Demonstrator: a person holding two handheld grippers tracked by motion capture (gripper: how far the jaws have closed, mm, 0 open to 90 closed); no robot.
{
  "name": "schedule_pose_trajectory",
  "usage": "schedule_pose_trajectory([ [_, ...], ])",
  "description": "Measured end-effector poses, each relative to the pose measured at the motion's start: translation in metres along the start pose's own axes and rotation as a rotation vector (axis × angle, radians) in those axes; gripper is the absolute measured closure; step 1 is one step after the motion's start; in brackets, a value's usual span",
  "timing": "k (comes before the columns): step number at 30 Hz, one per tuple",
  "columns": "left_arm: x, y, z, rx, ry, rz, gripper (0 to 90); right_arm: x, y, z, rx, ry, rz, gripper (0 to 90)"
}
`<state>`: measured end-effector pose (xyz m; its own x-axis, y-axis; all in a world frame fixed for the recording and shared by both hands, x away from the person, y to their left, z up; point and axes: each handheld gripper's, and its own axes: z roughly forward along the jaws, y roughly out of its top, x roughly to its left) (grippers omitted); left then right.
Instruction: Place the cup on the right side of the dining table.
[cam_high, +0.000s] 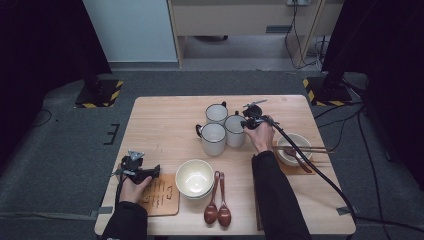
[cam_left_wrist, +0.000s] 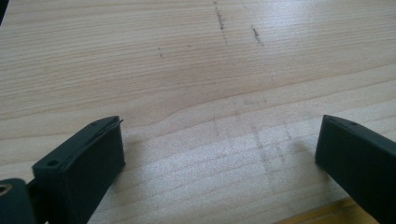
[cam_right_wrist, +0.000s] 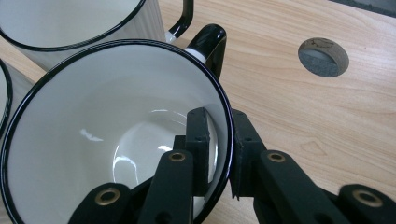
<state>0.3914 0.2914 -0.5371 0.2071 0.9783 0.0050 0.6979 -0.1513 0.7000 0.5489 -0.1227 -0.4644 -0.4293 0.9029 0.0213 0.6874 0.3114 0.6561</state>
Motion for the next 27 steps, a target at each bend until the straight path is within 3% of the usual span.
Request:
schedule_pose_trajectory([
  [5,0.0,0.0,0.0,0.0,0.0,0.0,0.2,-0.0024,0.0014,-0.0024,0.024,0.012,0.004,80.8],
  [16,0.0,0.0,0.0,0.0,0.0,0.0,0.2,-0.0018,0.0018,0.0,0.014,0.027,-0.02,80.0],
  [27,0.0,0.0,0.0,0.0,0.0,0.0,0.2,0.0001,0.0032,0.0008,0.034,0.015,-0.026,79.3],
])
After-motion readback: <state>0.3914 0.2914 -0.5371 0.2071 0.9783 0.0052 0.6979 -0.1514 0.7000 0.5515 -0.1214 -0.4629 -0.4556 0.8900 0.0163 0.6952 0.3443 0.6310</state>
